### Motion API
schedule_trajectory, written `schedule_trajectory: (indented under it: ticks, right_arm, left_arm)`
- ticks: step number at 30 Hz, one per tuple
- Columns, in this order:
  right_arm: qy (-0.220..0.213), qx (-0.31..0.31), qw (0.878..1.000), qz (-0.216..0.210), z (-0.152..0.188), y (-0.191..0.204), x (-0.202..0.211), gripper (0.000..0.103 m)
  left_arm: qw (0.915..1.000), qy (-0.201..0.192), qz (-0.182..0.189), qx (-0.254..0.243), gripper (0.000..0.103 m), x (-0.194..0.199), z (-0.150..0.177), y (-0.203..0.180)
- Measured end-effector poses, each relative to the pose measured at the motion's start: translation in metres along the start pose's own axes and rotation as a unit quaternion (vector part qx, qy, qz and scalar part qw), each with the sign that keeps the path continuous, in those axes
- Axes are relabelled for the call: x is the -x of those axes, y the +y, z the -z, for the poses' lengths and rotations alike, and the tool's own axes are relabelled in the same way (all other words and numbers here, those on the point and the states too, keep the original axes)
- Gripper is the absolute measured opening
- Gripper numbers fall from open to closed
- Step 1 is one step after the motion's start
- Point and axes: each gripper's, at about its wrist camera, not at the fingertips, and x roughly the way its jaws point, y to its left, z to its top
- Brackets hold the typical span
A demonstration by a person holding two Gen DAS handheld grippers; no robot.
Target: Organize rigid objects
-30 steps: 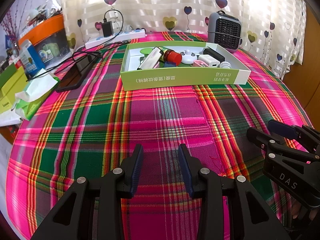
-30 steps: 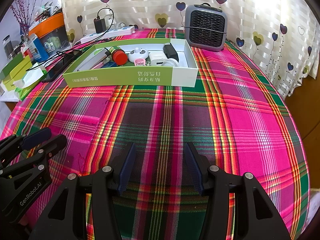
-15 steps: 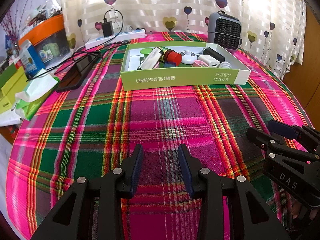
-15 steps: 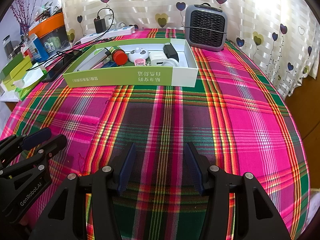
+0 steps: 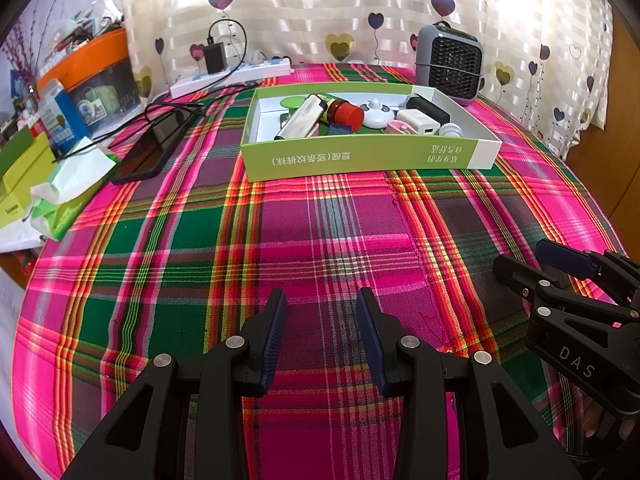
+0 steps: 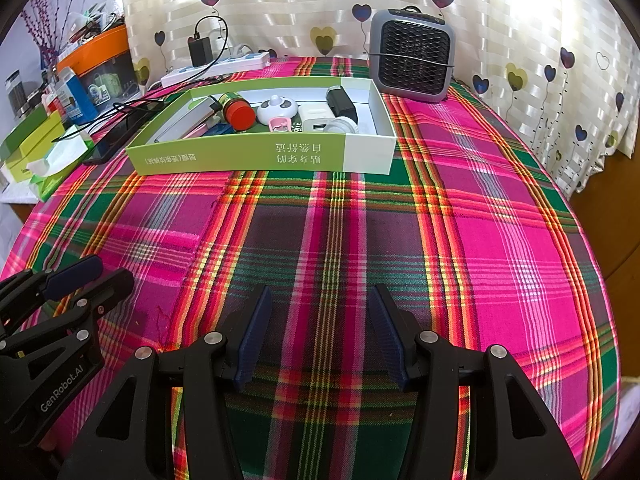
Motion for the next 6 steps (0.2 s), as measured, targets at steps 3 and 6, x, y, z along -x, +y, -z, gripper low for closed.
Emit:
schedule_trajectory:
  ticks: [3, 6]
  right_arm:
    - [0.0, 0.0, 1.0, 0.0, 0.0001, 0.0001, 0.0001, 0.052]
    - [0.0, 0.0, 1.0, 0.0, 0.0001, 0.0001, 0.0001, 0.052]
  left_arm:
    - [1.0, 0.0, -0.001, 0.0, 0.035, -0.0001, 0.0001, -0.0003]
    - [1.0, 0.0, -0.001, 0.0, 0.035, -0.0001, 0.0002, -0.0002]
